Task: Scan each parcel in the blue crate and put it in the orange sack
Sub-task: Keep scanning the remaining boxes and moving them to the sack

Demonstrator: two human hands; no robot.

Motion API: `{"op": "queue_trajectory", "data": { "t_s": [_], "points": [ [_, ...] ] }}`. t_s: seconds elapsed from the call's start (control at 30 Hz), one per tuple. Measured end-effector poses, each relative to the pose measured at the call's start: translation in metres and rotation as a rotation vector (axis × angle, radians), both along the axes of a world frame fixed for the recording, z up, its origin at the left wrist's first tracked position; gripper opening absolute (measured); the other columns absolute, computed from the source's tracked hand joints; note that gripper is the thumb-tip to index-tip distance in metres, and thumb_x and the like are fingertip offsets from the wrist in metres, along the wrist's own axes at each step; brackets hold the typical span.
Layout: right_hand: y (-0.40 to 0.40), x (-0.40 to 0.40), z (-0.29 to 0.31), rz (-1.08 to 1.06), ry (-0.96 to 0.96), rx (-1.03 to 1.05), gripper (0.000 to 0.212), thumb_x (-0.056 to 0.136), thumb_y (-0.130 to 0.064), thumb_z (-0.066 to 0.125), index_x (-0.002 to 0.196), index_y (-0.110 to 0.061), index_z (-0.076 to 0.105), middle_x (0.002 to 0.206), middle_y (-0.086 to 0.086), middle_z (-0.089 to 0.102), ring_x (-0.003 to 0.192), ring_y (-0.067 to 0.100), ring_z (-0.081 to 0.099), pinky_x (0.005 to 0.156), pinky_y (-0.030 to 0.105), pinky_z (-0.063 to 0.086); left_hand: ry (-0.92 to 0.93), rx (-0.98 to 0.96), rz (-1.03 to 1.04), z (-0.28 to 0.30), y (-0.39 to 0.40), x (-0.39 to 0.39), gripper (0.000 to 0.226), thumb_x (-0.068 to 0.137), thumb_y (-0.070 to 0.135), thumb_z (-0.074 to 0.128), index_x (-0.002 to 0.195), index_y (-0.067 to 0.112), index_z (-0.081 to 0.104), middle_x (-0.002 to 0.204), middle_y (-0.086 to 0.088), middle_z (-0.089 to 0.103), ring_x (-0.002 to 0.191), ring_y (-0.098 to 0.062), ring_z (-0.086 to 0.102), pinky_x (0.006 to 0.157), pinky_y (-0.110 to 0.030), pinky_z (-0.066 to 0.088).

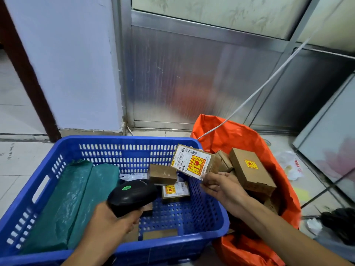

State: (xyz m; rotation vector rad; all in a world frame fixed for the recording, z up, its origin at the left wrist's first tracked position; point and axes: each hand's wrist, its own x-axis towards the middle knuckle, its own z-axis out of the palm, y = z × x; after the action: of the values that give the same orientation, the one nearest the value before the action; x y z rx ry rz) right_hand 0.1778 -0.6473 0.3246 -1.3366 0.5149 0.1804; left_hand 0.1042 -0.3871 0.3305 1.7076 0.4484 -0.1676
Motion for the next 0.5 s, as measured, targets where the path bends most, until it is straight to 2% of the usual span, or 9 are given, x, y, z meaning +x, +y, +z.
{"op": "queue_trajectory", "data": {
  "t_s": [0.07,0.17,0.2,0.3,0.43,0.5],
  "points": [
    [-0.01,0.009,-0.001,-0.047,0.011,0.026,0.012,0.089,0.007,0.065,0.1,0.009,0.069,0.087,0.018,0.076,0.087,0.024,0.069,0.098,0.044,0.054,0.013,0.001,0.0,0.001,-0.001,0.0,0.005,0.078,-0.006,0.077,0.077,-0.003,0.074,0.052,-0.013,0.065,0.045,-0.019,0.053,0.06,-0.031,0.045],
    [-0.024,0.02,-0.002,-0.111,0.011,0.048,0.015,0.088,0.005,0.066,0.104,0.006,0.069,0.066,0.007,0.072,0.094,0.028,0.067,0.097,0.042,0.055,0.031,-0.006,-0.003,0.005,-0.002,-0.001,0.008,0.078,-0.012,0.074,0.078,-0.004,0.072,0.05,-0.013,0.063,0.042,-0.017,0.05,0.058,-0.031,0.043],
    [-0.03,0.024,-0.002,-0.136,0.001,0.064,0.019,0.088,0.005,0.067,0.106,0.005,0.068,0.065,0.006,0.071,0.096,0.028,0.067,0.094,0.041,0.056,0.037,-0.004,-0.004,0.005,-0.002,-0.001,0.009,0.078,-0.012,0.074,0.078,-0.003,0.072,0.05,-0.013,0.063,0.041,-0.016,0.051,0.056,-0.031,0.044],
    [-0.048,0.034,-0.006,-0.23,-0.002,0.083,0.029,0.085,0.004,0.069,0.113,0.002,0.065,0.088,0.014,0.075,0.097,0.029,0.069,0.082,0.036,0.058,0.043,-0.003,-0.004,0.004,-0.001,0.0,0.008,0.077,-0.012,0.075,0.078,-0.004,0.073,0.052,-0.016,0.065,0.042,-0.018,0.052,0.058,-0.033,0.045],
    [-0.066,0.044,-0.002,-0.333,0.004,0.085,0.025,0.086,0.004,0.067,0.109,-0.003,0.063,0.094,0.016,0.07,0.087,0.028,0.067,0.07,0.032,0.059,0.044,0.016,0.017,0.001,-0.001,0.002,0.009,0.075,-0.013,0.076,0.07,-0.006,0.072,0.062,-0.03,0.067,0.044,-0.02,0.053,0.061,-0.032,0.045],
    [-0.074,0.048,0.0,-0.372,0.013,0.084,0.023,0.085,0.003,0.068,0.106,-0.004,0.063,0.097,0.016,0.068,0.086,0.028,0.066,0.062,0.03,0.06,0.039,0.011,0.018,0.002,-0.002,0.003,0.011,0.075,-0.013,0.076,0.069,-0.004,0.071,0.064,-0.03,0.067,0.046,-0.021,0.054,0.059,-0.032,0.045]
  ]
}}
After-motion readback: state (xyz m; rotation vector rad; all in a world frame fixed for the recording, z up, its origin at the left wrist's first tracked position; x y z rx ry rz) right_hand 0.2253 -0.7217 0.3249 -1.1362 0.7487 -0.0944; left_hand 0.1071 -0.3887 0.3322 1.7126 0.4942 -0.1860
